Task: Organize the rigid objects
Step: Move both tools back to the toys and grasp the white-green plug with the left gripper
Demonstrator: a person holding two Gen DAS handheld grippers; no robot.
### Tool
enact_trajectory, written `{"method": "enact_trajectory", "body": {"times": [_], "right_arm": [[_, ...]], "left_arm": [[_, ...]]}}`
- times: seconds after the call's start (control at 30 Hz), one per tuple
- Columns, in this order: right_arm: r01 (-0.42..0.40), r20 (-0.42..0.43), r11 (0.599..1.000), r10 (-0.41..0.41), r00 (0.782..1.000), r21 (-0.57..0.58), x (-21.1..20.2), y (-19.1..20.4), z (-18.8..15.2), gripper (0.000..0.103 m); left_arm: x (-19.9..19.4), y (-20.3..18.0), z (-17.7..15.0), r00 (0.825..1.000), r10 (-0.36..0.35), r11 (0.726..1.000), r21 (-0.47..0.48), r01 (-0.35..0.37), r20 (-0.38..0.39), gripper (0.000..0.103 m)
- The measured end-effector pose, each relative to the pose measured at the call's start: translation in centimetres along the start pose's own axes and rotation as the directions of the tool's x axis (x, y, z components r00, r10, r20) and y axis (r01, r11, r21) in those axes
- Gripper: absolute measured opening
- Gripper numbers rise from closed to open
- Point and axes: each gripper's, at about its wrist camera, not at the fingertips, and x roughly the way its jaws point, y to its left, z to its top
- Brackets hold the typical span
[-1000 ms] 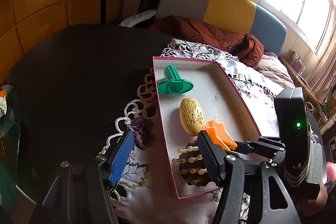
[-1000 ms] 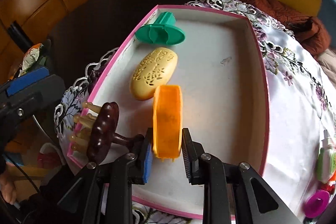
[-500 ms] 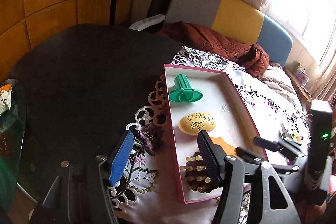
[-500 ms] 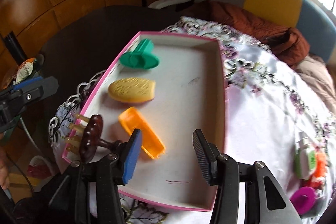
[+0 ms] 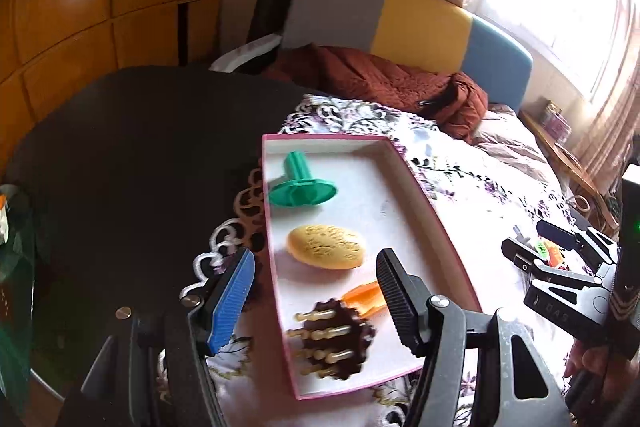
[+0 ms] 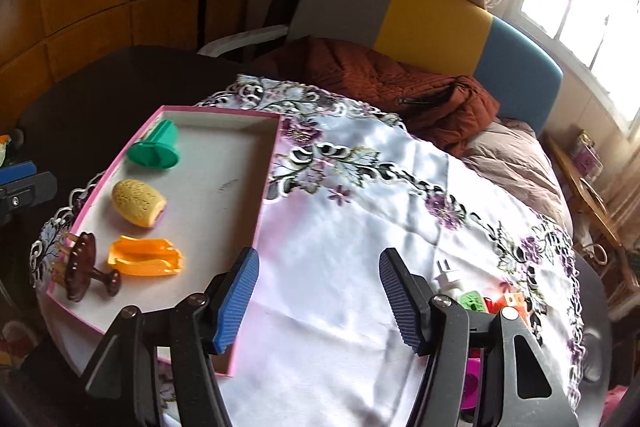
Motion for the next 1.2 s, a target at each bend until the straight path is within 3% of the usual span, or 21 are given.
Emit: {"method": "enact_trajectory", "body": {"times": [0.27, 0.47, 0.63, 0.83, 1.0, 1.2], "right_arm": [[0.056, -0.015, 0.996, -0.055, 0.998, 0.067, 0.2, -4.7, -1.3, 0.07], [0.152, -0.044, 0.961, -0.146, 0.988, 0.233, 0.2, -12.7, -2.7, 0.079], [0.245, -0.088, 0.847, -0.231, 0.969, 0.471, 0.3, -21.1, -5.8, 0.082], [0.235, -0.139, 0.657, -0.196, 0.971, 0.716, 0.8, -26.9, -10.4, 0.082], [0.224, -0.134, 0.638, -0.187, 0.973, 0.737, 0.7, -27.2, -10.6, 0.082], [0.224, -0.121, 0.636, -0.202, 0.972, 0.738, 0.3, -27.2, -10.3, 0.087]], "left_arm": [[1.1, -4.4, 1.2, 0.997, -0.07, 0.994, 0.087, 0.072, -0.029, 0.064], [2.5, -8.6, 1.3, 0.981, -0.169, 0.973, 0.14, 0.182, -0.096, 0.063], [4.1, -13.2, 0.9, 0.949, -0.256, 0.936, 0.198, 0.291, -0.186, 0.062], [6.4, -18.3, 0.0, 0.918, -0.289, 0.893, 0.267, 0.361, -0.272, 0.057], [9.1, -22.1, -0.6, 0.877, -0.318, 0.88, 0.234, 0.414, -0.36, 0.049], [12.8, -26.7, -0.8, 0.818, -0.355, 0.875, 0.147, 0.46, -0.452, 0.052]]}}
